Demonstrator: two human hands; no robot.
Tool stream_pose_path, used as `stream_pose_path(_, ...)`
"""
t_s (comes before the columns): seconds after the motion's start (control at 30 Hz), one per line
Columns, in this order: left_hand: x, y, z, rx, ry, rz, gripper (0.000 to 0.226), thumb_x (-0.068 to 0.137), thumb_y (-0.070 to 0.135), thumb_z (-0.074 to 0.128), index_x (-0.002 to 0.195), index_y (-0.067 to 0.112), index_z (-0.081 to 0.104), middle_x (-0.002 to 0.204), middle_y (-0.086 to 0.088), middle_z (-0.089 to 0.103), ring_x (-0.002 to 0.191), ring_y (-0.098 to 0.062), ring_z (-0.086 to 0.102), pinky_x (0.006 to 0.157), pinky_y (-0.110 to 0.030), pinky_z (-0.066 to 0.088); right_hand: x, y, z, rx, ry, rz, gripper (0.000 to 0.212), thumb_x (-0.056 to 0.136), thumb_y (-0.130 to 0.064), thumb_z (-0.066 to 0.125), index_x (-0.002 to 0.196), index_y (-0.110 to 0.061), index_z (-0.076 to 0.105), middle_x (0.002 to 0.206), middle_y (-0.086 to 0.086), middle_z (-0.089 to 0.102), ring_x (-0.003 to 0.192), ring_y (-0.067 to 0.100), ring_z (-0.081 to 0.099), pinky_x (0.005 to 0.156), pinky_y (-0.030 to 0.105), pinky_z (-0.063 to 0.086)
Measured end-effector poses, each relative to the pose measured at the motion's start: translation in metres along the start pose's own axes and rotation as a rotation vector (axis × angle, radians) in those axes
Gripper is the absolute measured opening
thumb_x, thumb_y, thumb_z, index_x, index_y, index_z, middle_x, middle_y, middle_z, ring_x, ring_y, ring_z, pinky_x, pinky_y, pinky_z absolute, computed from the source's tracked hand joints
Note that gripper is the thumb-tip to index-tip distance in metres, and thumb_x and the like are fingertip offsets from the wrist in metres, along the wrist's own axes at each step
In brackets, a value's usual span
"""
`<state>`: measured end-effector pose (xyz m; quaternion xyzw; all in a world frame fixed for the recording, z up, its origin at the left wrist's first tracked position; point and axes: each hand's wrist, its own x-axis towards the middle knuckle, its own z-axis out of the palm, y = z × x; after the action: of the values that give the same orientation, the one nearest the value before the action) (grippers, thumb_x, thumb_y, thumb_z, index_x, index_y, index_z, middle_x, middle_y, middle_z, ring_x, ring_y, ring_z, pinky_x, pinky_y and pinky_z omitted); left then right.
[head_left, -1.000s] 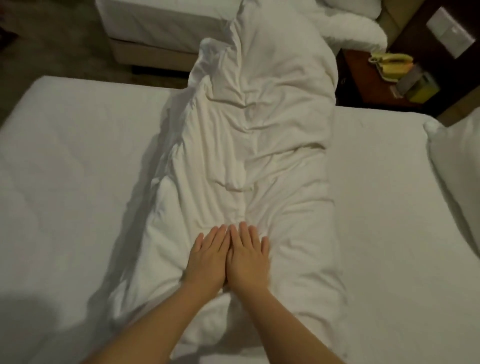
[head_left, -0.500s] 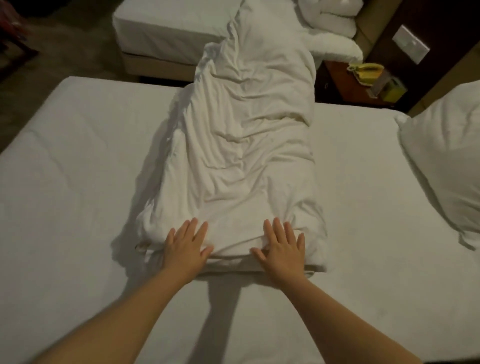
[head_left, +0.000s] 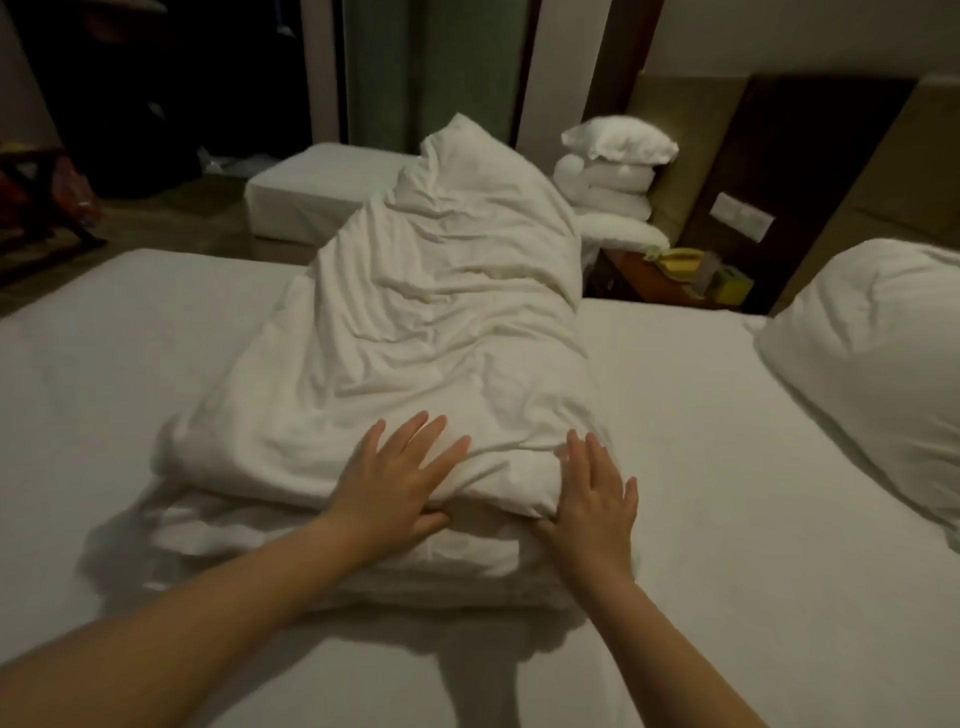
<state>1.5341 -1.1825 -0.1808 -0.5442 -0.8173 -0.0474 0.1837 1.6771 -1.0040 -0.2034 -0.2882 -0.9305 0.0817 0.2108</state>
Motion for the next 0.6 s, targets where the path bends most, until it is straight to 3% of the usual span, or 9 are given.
stream_pose_path(0.1, 0.01, 0.016, 0.011, 0.076, 0.206, 0.148, 0.086, 0.064, 0.053, 0.072, 0.138, 0.025, 0.038, 0.136, -0.014, 0.053, 0.125, -0.033, 0.048, 0.092, -0.057, 0.044, -0.002, 0.013, 0.014, 0.019, 0.182, -0.117, 0.089, 0.07, -0.059, 0.063, 0.142, -0.028, 0.02, 0.148, 0.01, 0.04, 0.133, 0.033, 0.041, 0.108, 0.059, 0.022)
stream_pose_path(0.2, 0.023, 0.037, 0.023, 0.141, 0.322, 0.216, 0.062, 0.083, 0.054, 0.043, 0.138, 0.024, 0.038, 0.137, -0.013, 0.052, 0.12, -0.031, 0.055, 0.094, -0.052, 0.045, -0.005, 0.016, 0.026, 0.085, 0.363, -0.221, 0.075, 0.077, -0.067, 0.051, 0.137, -0.026, 0.034, 0.14, 0.005, 0.051, 0.126, 0.029, 0.05, 0.106, 0.053, 0.023)
stream_pose_path(0.27, 0.033, 0.055, 0.033, 0.2, 0.364, 0.232, 0.061, 0.085, 0.058, 0.035, 0.137, 0.026, 0.039, 0.136, -0.01, 0.054, 0.12, -0.03, 0.055, 0.095, -0.05, 0.045, -0.007, 0.023, 0.037, 0.1, 0.449, -0.267, 0.071, 0.078, -0.073, 0.044, 0.131, -0.027, 0.041, 0.132, 0.001, 0.058, 0.12, 0.025, 0.056, 0.105, 0.05, 0.025)
stream_pose_path(0.37, 0.042, 0.08, 0.044, 0.191, 0.477, 0.196, 0.05, 0.081, 0.053, 0.043, 0.124, 0.03, 0.054, 0.122, 0.001, 0.064, 0.112, -0.025, 0.061, 0.092, -0.051, 0.045, -0.012, 0.044, 0.047, 0.184, 0.53, -0.299, 0.062, 0.078, -0.072, 0.044, 0.126, -0.033, 0.044, 0.125, -0.006, 0.063, 0.115, 0.019, 0.06, 0.106, 0.049, 0.025)
stream_pose_path(0.43, 0.046, 0.09, 0.049, 0.099, 0.564, 0.143, 0.04, 0.075, 0.04, 0.065, 0.113, 0.03, 0.063, 0.113, 0.005, 0.068, 0.108, -0.026, 0.063, 0.089, -0.053, 0.046, -0.014, 0.06, 0.043, 0.218, 0.493, -0.335, 0.058, 0.078, -0.067, 0.049, 0.128, -0.036, 0.045, 0.129, -0.009, 0.059, 0.118, 0.015, 0.056, 0.107, 0.05, 0.026)
stream_pose_path(0.47, 0.048, 0.094, 0.051, 0.052, 0.587, 0.098, 0.045, 0.067, 0.031, 0.073, 0.111, 0.029, 0.066, 0.111, 0.004, 0.068, 0.107, -0.027, 0.063, 0.088, -0.052, 0.046, -0.012, 0.069, 0.037, 0.211, 0.454, -0.344, 0.058, 0.078, -0.061, 0.055, 0.129, -0.036, 0.045, 0.131, -0.009, 0.057, 0.119, 0.015, 0.053, 0.108, 0.051, 0.026)
stream_pose_path(0.53, 0.051, 0.103, 0.056, 0.003, 0.591, 0.007, 0.058, 0.052, 0.021, 0.07, 0.11, 0.026, 0.068, 0.112, 0.001, 0.068, 0.107, -0.028, 0.062, 0.087, -0.05, 0.045, -0.011, 0.09, 0.031, 0.219, 0.372, -0.323, 0.059, 0.077, -0.046, 0.066, 0.131, -0.031, 0.047, 0.131, -0.006, 0.056, 0.117, 0.017, 0.052, 0.106, 0.047, 0.035)
stream_pose_path(0.6, 0.049, 0.11, 0.064, 0.013, 0.596, -0.05, 0.062, 0.052, 0.02, 0.07, 0.114, 0.024, 0.067, 0.116, -0.003, 0.066, 0.111, -0.029, 0.059, 0.091, -0.052, 0.041, -0.014, 0.107, 0.035, 0.323, 0.359, -0.255, 0.058, 0.079, -0.036, 0.071, 0.132, -0.027, 0.05, 0.127, -0.004, 0.058, 0.111, 0.015, 0.053, 0.099, 0.039, 0.044)
